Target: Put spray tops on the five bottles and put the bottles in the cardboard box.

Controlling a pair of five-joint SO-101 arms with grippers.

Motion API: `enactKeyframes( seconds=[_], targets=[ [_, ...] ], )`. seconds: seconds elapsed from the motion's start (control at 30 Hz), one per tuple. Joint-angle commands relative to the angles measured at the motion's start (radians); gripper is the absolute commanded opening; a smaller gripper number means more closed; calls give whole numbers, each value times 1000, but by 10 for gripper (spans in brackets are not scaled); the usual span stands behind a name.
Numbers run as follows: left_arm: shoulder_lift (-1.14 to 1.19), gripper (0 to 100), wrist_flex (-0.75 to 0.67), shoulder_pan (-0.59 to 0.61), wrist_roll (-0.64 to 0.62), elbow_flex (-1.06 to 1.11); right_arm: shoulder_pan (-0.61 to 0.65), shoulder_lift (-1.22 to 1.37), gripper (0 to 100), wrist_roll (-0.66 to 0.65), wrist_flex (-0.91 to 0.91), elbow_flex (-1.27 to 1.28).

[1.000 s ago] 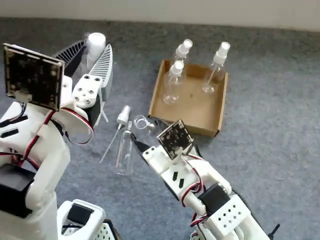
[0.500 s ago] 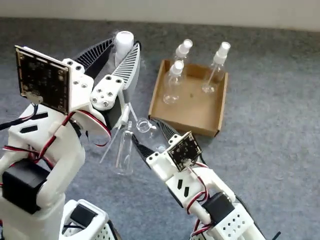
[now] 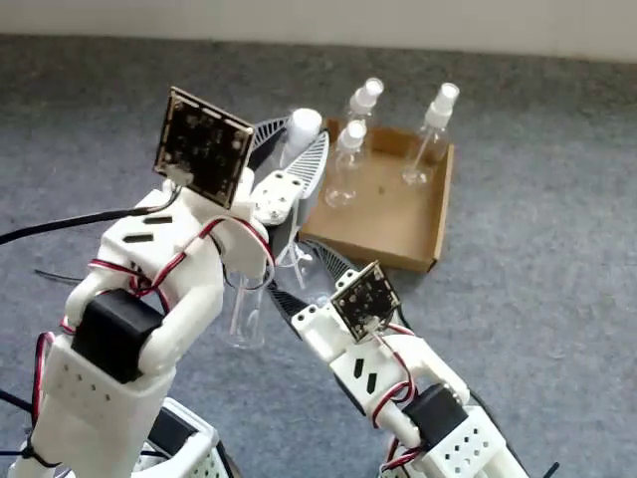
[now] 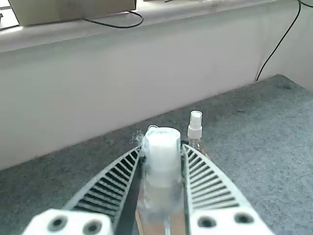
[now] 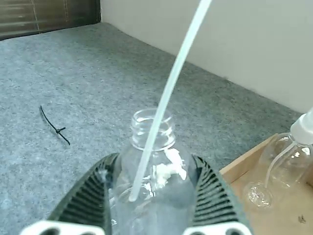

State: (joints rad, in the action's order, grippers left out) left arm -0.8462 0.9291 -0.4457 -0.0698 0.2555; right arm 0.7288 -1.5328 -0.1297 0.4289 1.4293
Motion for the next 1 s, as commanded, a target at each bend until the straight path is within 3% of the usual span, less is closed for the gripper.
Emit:
enactKeyframes(
  seconds=[0.0,0.37,0.73,0.97],
  targets=[
    [-15,4,-25,-5,-3,-2,-4,-16,4,3,2,-10],
    [-13,4,-17,119,-2,-176,-4,-16,4,3,2,-7],
    [-13,4,-25,111,-5,-53,-4,-16,4,3,2,-7],
    [-15,4,-20,31,-3,-27,-4,-16,4,3,2,-7]
  ],
)
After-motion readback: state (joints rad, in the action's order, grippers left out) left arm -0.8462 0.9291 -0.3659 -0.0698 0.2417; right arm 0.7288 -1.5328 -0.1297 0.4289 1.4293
